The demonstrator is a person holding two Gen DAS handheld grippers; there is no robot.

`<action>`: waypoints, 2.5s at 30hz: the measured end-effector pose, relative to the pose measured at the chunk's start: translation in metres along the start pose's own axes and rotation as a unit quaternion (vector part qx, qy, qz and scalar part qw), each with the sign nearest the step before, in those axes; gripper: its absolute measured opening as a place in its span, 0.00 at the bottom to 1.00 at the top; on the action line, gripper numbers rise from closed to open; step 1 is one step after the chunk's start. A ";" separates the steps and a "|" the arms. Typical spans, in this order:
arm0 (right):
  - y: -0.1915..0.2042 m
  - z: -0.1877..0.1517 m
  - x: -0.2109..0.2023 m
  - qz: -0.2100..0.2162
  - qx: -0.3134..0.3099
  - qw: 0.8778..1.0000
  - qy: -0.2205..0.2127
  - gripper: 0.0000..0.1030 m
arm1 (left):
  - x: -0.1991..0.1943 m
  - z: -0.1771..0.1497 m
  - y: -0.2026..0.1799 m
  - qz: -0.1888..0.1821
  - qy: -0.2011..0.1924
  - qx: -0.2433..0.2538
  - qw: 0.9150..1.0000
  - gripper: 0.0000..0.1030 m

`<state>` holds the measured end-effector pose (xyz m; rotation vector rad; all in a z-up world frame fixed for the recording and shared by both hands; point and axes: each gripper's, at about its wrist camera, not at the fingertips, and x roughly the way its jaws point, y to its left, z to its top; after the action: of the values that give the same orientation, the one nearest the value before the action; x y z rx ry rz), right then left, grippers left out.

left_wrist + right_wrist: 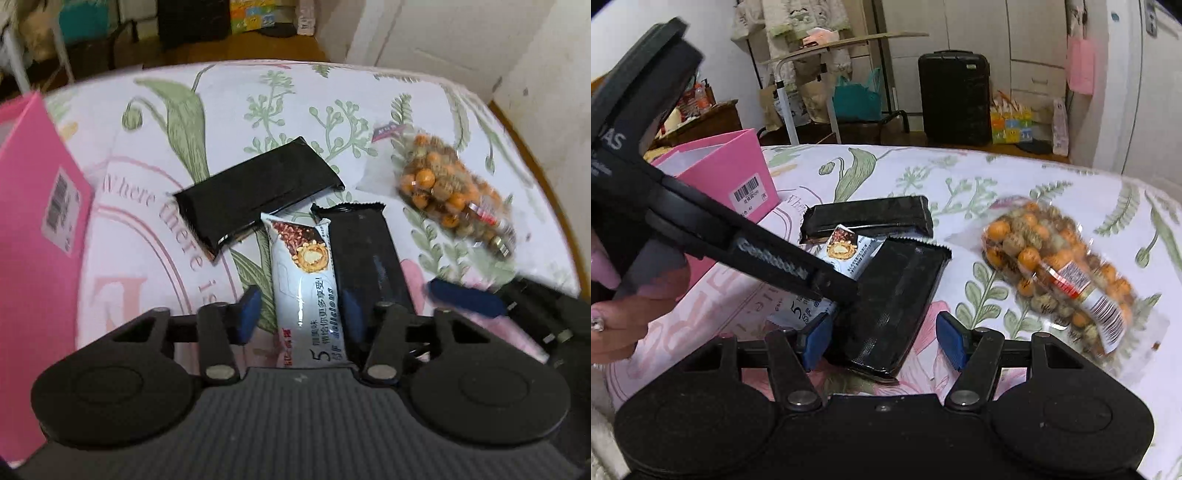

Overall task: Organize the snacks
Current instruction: 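Grasp the white snack bar with the left tool while the right grasps a black bar, then carry both bars over the pink box and open both tools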

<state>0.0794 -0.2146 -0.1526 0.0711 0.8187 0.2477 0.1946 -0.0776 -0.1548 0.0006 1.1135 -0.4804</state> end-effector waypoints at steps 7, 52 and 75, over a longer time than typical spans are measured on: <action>0.005 -0.001 0.010 0.004 0.016 1.000 0.000 0.76 | -0.003 -0.003 0.012 -0.008 -0.007 -0.040 0.999 0.30; 0.051 -0.003 -0.102 0.027 0.072 0.996 0.041 0.55 | -0.122 -0.068 0.019 -0.041 0.030 0.018 0.999 0.26; 0.188 0.093 -0.115 0.144 -0.059 0.986 0.067 0.55 | -0.287 -0.076 0.138 0.000 -0.041 -0.021 0.999 0.26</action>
<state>0.0357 -0.0575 0.0221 0.0614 0.9245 0.5776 0.0803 0.1708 0.0247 -0.0553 1.0440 -0.4520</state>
